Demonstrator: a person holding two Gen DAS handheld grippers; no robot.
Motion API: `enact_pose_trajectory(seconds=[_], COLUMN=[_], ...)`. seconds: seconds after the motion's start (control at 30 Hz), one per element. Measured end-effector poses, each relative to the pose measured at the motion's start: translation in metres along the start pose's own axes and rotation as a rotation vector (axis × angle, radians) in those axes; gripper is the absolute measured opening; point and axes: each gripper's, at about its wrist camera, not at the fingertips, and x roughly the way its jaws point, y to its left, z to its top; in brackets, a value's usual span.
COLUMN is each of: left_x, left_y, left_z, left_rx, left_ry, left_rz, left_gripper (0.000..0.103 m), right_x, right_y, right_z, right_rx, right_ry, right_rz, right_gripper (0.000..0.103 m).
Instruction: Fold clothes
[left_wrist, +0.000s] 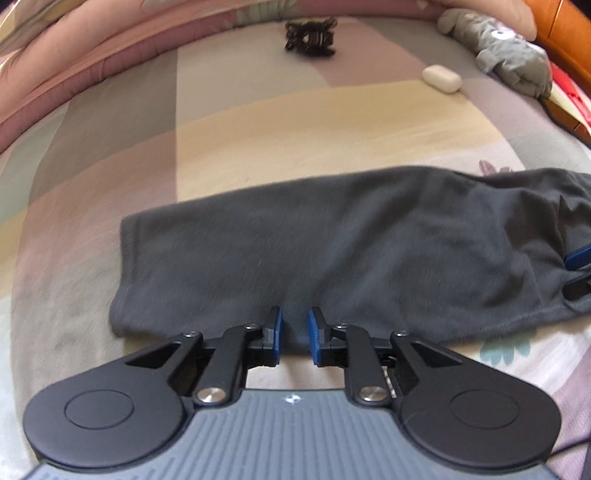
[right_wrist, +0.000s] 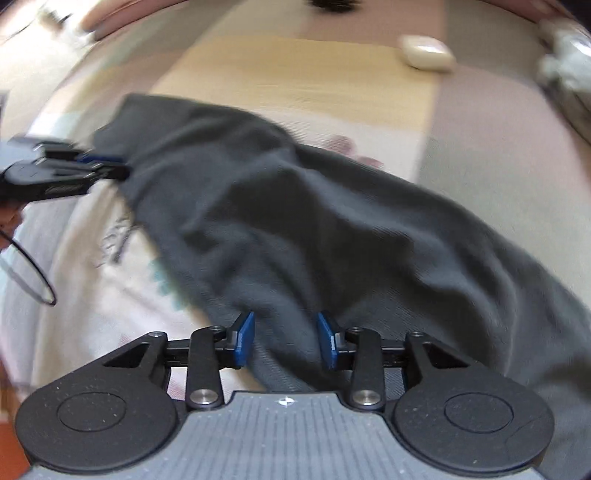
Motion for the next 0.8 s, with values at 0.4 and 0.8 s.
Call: enact_pose_trajectory(seconds=[0.4,0.8], left_x=[0.009,-0.017], left_y=[-0.074,-0.067], left_z=[0.036,0.011], left_rx=[0.123,0.169], left_ry=[-0.129,-0.078], left_rz=[-0.157,-0.132], left_gripper=[0.019,0.015], right_x=[0.002,-0.046], right_y=[-0.051,-0.057], right_z=[0.036,-0.005], right_rx=[0.180,0.196], right_ry=[-0.128,-0.179], right_rz=[-0.151,-0.129], right_gripper=[0.039,0.040])
